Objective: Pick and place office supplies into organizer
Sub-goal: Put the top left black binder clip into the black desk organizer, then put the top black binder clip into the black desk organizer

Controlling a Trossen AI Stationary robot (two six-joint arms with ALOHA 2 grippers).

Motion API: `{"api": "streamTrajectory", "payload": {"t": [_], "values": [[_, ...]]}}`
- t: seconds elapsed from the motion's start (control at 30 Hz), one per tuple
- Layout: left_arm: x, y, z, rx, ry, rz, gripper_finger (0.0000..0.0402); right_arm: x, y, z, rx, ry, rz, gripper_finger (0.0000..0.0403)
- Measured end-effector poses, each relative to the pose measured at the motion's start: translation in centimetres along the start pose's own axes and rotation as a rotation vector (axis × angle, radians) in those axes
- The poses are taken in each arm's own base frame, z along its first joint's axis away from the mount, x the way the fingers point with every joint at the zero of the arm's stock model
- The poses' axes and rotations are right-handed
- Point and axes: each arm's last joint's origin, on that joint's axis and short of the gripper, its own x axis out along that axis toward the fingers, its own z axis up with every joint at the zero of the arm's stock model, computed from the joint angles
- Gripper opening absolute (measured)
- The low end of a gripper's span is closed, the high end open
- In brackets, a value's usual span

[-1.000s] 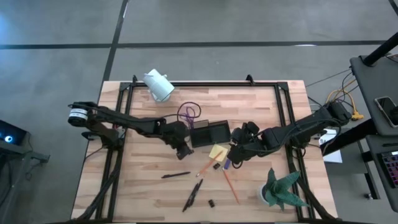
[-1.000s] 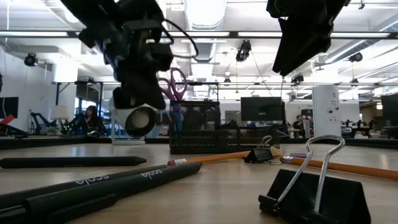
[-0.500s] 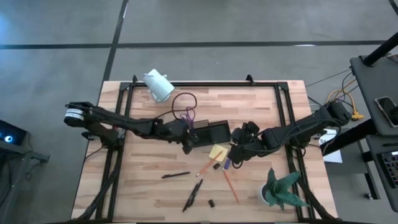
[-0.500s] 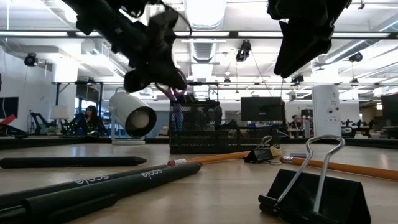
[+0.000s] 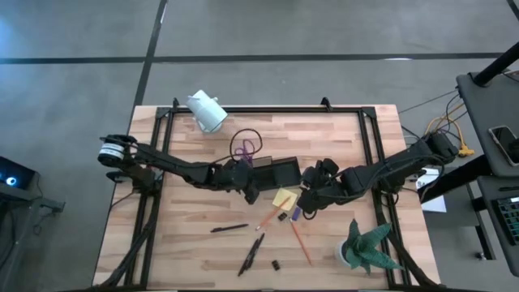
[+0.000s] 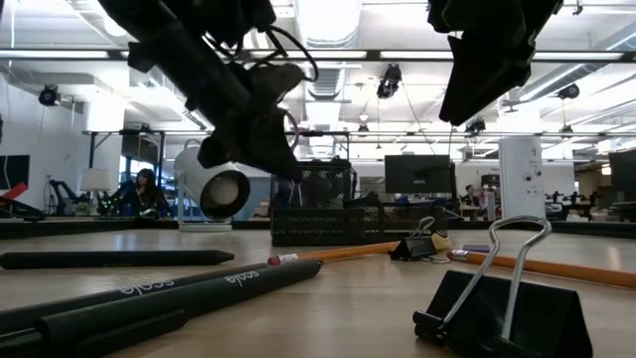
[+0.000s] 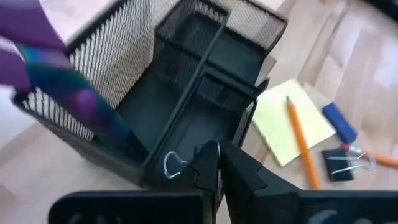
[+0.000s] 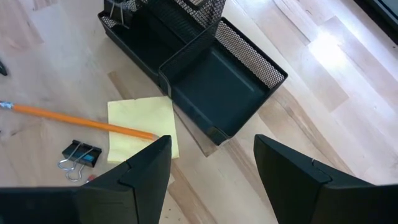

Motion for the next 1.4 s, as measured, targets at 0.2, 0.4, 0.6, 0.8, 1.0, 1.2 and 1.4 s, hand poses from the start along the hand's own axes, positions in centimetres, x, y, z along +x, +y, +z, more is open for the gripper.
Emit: {"api": "streamTrajectory", "payload": {"t": [0.2, 0.4, 0.6, 0.8, 1.0, 1.2, 1.4], "values": [[0.4, 0.0, -0.4, 0.007, 0.018, 0.001, 0.0000, 0.0, 0.0, -0.1, -0.003, 0.004, -0.004, 0.0221], [0.4, 0.0, -0.5, 0.011, 0.059, -0.028, 0.0012, 0.0, -0.2, -0.2, -0.015, 0.015, -0.017, 0.0221], [0.4, 0.0, -0.6, 0.011, 0.066, -0.027, 0.0090, 0.0, -0.2, -0.2, -0.022, 0.015, -0.016, 0.0221], [-0.4, -1.4, 0.5, -0.003, 0.142, -0.212, 0.0162, 0.0, -0.2, -0.2, -0.008, 0.018, -0.013, 0.0221], [-1.5, -3.8, 0.5, 0.023, 0.243, -0.411, 0.0173, 0.0, -0.1, -0.2, -0.008, 0.037, 0.005, 0.0221], [-1.4, -5.2, -0.4, 0.077, 0.214, -0.406, 0.0173, -0.6, 0.8, -1.1, -0.063, 0.104, 0.098, 0.0221], [-3.3, -6.9, -1.8, 0.130, 0.224, -0.442, 0.0173, -3.0, 3.5, -4.5, -0.476, 0.044, 0.190, 0.0221]]}}
